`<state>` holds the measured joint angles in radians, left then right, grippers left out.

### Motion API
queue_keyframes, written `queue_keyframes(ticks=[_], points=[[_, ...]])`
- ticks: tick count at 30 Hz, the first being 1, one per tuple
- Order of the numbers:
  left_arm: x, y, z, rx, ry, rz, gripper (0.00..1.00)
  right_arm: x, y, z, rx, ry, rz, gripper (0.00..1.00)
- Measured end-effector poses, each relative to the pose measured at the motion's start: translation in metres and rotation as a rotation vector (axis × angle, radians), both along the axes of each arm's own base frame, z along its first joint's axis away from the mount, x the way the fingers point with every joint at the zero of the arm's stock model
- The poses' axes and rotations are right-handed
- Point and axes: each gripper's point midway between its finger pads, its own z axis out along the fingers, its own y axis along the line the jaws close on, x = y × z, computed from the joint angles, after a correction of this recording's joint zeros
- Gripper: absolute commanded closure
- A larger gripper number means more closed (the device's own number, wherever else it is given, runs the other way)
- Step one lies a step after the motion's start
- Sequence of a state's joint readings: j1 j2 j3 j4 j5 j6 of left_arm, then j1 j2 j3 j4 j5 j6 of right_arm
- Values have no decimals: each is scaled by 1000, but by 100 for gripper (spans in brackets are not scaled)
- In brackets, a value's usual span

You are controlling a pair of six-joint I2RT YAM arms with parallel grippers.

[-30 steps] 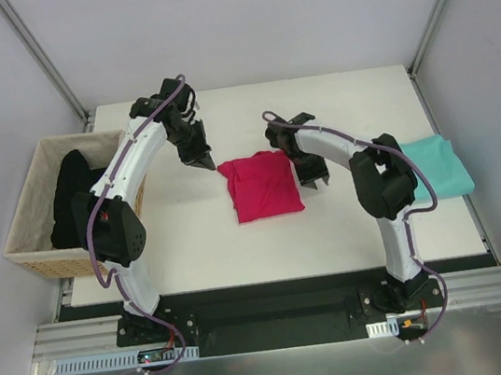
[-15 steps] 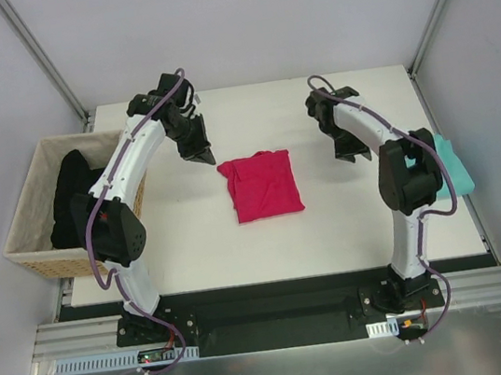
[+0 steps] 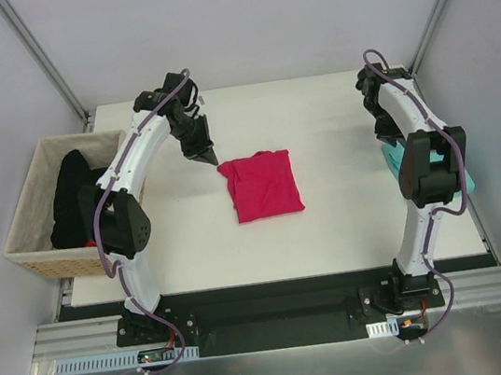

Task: Fold and stack the t-shirts
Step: Fold the long partially folded tshirt into a neat square, then put the neatly folded tshirt into the corner of the board with both arms

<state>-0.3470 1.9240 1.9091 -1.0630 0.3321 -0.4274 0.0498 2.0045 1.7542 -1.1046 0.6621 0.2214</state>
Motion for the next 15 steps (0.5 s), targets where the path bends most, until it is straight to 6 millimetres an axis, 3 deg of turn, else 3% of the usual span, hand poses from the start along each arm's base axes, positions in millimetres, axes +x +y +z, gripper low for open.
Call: queue_keyframes(ticks=[4, 8, 15], points=[[4, -2, 1, -2, -4, 1, 100, 7, -17, 12, -2, -30, -24, 64], [11, -4, 2, -6, -13, 3, 100, 13, -47, 22, 1, -68, -88, 64], [18, -8, -3, -9, -3, 6, 100, -3, -99, 17, 12, -61, -223, 64]])
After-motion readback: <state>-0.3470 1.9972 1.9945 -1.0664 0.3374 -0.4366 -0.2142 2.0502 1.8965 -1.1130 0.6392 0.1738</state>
